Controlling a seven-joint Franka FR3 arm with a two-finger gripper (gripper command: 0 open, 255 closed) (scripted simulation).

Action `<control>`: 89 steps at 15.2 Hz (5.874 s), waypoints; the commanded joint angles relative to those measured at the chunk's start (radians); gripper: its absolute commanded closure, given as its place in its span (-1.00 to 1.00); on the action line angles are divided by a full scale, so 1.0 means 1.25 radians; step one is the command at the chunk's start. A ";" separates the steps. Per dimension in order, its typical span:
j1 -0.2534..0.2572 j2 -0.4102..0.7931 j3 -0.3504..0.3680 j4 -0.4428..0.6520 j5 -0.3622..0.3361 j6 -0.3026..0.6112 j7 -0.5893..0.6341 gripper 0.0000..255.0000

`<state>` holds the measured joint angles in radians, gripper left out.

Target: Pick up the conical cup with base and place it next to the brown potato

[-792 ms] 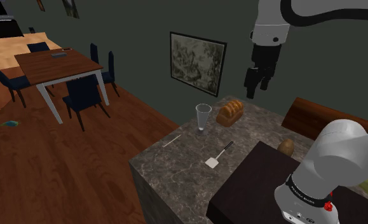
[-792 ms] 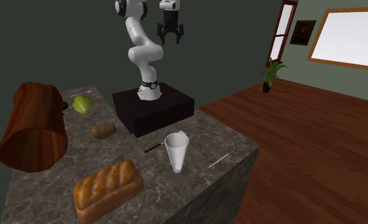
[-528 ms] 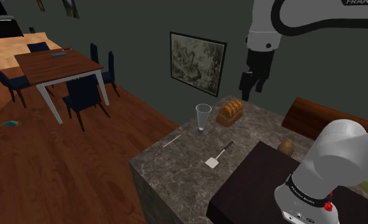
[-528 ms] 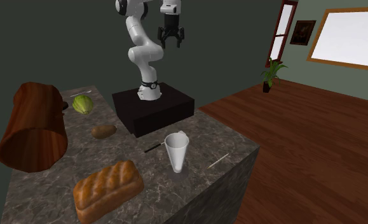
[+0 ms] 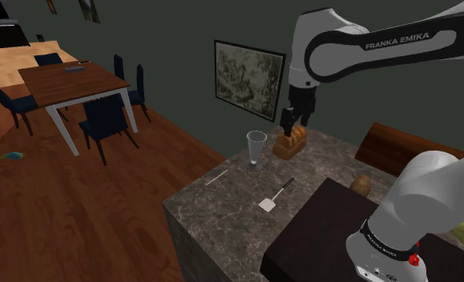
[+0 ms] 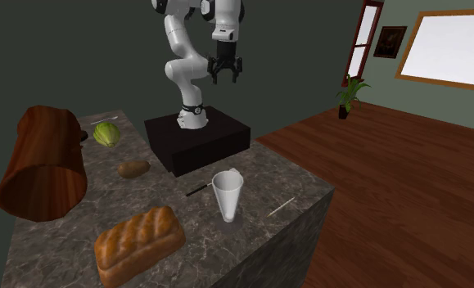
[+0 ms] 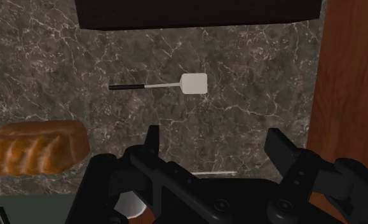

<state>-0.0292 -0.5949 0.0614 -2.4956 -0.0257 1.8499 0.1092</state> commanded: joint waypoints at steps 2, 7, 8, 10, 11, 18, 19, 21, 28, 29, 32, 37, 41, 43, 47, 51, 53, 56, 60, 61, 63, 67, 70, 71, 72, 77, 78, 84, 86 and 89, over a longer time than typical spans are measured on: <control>-0.014 0.079 -0.003 0.002 -0.022 0.092 -0.001 -1.00; -0.036 0.216 -0.006 0.021 -0.061 0.230 0.007 -1.00; -0.041 0.245 -0.007 0.029 -0.070 0.256 0.010 -1.00; -0.050 0.304 -0.009 0.048 -0.089 0.304 0.017 -1.00; -0.054 0.334 -0.010 0.059 -0.099 0.327 0.022 -1.00; -0.076 0.545 -0.024 0.169 -0.173 0.456 0.058 -1.00; -0.078 0.575 -0.028 0.189 -0.184 0.470 0.063 -1.00; -0.080 0.635 -0.035 0.232 -0.203 0.495 0.073 -1.00; -0.081 0.843 -0.066 0.415 -0.250 0.551 0.094 -1.00; -0.081 0.867 -0.069 0.440 -0.253 0.554 0.095 -1.00; -0.082 0.895 -0.074 0.448 -0.258 0.575 0.098 -1.00; -0.085 0.938 -0.080 0.463 -0.264 0.604 0.102 -1.00; -0.085 0.938 -0.080 0.463 -0.264 0.604 0.102 -1.00; -0.085 0.938 -0.080 0.463 -0.264 0.604 0.102 -1.00; -0.085 0.938 -0.080 0.463 -0.264 0.604 0.102 1.00; -0.085 0.938 -0.080 0.464 -0.264 0.603 0.102 1.00; -0.085 0.939 -0.080 0.465 -0.263 0.602 0.102 1.00; -0.086 0.921 -0.077 0.460 -0.260 0.590 0.097 1.00; -0.090 0.888 -0.071 0.457 -0.252 0.561 0.085 1.00; -0.091 0.880 -0.069 0.457 -0.249 0.553 0.082 1.00; -0.092 0.865 -0.067 0.456 -0.245 0.538 0.076 1.00; -0.095 0.835 -0.061 0.458 -0.236 0.507 0.064 1.00; -0.097 0.813 -0.058 0.461 -0.229 0.483 0.055 1.00; -0.097 0.806 -0.057 0.463 -0.227 0.475 0.052 1.00; -0.098 0.799 -0.056 0.464 -0.225 0.467 0.049 1.00; -0.100 0.767 -0.051 0.475 -0.214 0.425 0.035 1.00; -0.100 0.761 -0.050 0.477 -0.212 0.417 0.032 1.00; -0.101 0.728 -0.046 0.497 -0.200 0.365 0.016 1.00; -0.102 0.717 -0.044 0.505 -0.196 0.347 0.010 1.00; -0.102 0.703 -0.043 0.518 -0.191 0.320 0.003 1.00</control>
<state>-0.1563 0.2914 0.0077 -1.8508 -0.2661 2.2593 0.1151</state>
